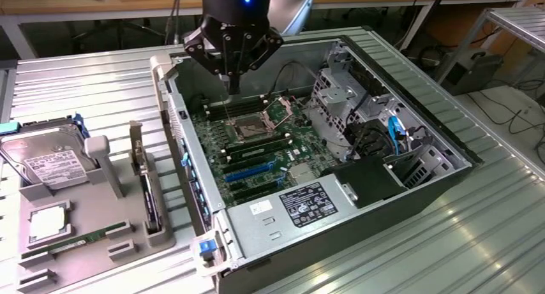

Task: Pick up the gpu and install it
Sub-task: 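Reach for the gpu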

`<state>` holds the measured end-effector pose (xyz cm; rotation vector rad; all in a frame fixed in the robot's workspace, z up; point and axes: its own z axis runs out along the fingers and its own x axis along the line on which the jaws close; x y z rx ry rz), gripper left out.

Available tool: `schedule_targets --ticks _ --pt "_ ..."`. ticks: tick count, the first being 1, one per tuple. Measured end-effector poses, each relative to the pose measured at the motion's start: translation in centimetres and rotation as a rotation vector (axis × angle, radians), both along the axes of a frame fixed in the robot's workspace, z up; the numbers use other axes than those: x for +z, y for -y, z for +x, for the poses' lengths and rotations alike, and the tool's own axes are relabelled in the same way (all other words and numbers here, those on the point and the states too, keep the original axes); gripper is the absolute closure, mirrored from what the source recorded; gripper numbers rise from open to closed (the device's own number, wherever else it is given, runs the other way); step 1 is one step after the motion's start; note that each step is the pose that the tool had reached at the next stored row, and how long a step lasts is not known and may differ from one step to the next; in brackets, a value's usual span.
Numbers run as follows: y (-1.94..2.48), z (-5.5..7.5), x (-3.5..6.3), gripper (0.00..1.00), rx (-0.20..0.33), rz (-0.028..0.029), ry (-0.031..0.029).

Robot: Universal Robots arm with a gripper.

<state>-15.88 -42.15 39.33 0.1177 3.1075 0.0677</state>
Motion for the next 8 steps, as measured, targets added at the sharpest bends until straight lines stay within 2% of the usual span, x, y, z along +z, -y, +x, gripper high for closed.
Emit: schedule_targets --ticks 3,8 --pt "0.52 -1.0 -0.01 0.89 0.0 0.0001 0.0009" --pt "1.12 -3.1 -0.05 0.89 0.0 0.0001 0.001"
